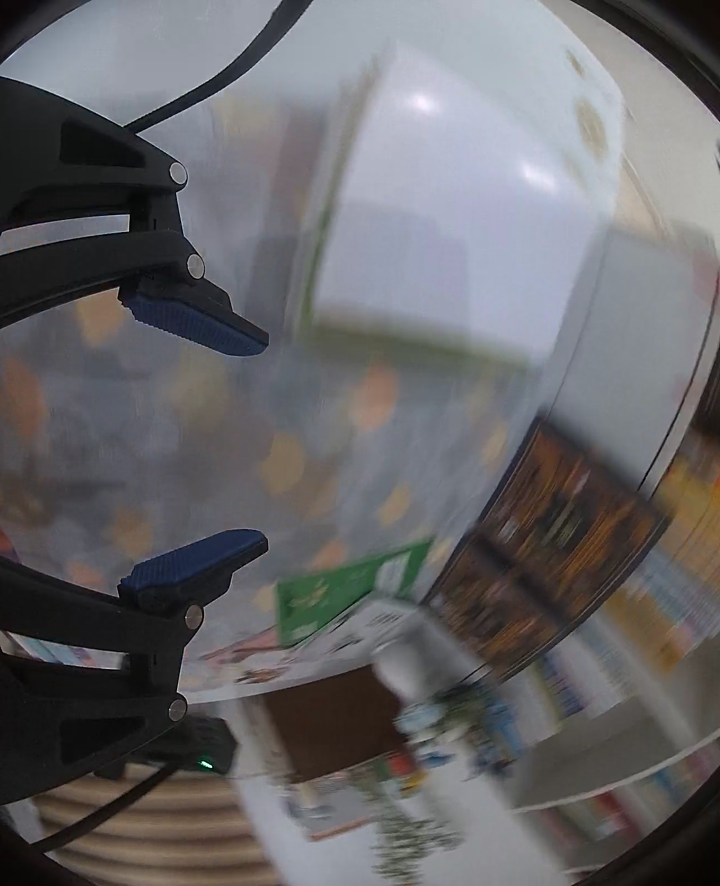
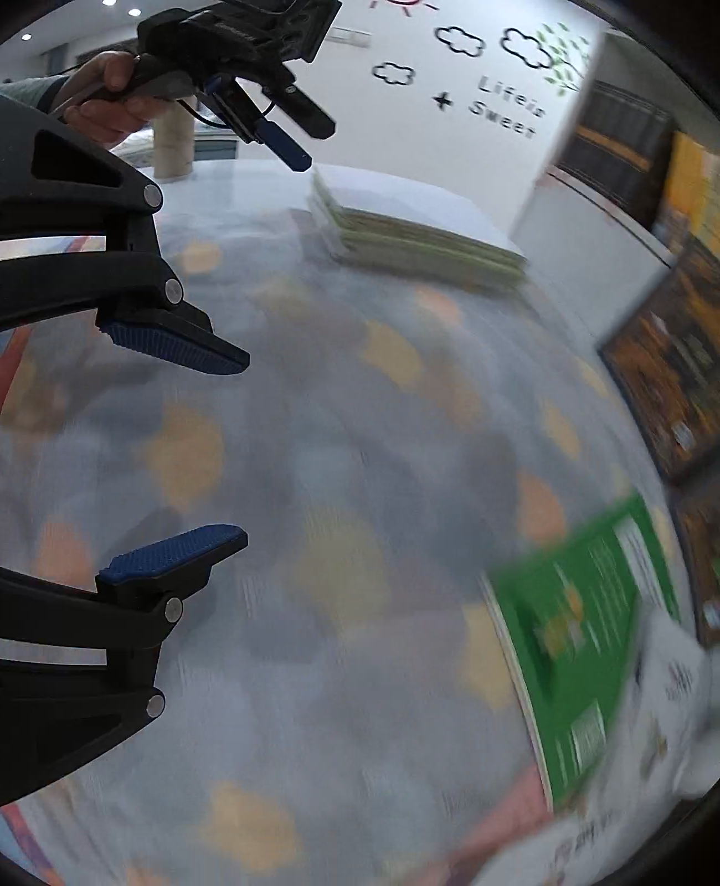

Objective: Organize books

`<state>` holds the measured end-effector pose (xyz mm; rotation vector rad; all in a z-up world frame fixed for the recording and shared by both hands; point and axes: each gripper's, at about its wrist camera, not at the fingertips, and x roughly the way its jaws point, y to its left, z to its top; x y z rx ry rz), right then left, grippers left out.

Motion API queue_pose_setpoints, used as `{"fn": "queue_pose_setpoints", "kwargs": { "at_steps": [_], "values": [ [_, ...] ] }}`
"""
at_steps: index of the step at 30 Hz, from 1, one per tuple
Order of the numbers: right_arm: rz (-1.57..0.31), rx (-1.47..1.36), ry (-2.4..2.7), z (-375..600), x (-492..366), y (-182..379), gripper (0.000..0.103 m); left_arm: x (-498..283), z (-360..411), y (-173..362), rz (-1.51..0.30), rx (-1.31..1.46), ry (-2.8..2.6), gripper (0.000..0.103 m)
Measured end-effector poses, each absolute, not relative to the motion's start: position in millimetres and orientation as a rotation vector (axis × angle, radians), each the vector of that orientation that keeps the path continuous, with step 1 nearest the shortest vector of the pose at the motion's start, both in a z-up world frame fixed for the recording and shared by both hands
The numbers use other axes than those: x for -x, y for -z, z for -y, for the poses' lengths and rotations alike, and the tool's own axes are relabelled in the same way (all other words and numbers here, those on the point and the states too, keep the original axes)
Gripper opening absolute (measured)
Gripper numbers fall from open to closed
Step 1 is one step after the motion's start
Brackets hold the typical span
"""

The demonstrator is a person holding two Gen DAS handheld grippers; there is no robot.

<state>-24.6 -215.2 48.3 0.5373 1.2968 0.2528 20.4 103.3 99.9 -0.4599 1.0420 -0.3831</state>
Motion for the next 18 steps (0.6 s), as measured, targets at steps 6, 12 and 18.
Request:
{"fn": "queue_pose_setpoints", "kwargs": {
  "at_steps": [6,12,18],
  "values": [
    [-1.197,-0.566,-0.142,309,16,-72,0.055,-58,8,-104,-1.066,0.373,0.520,0.063],
    [-1.082,-0.646,0.020,408,-19,-84,0.055,-119,112,-99,-1.085,0.342,0.589,0.063],
    [-1.050,-0.657,0.083,458,-65,-86,0.054,-172,184,-83,-1.112,0.308,0.602,0.063]
  ]
}}
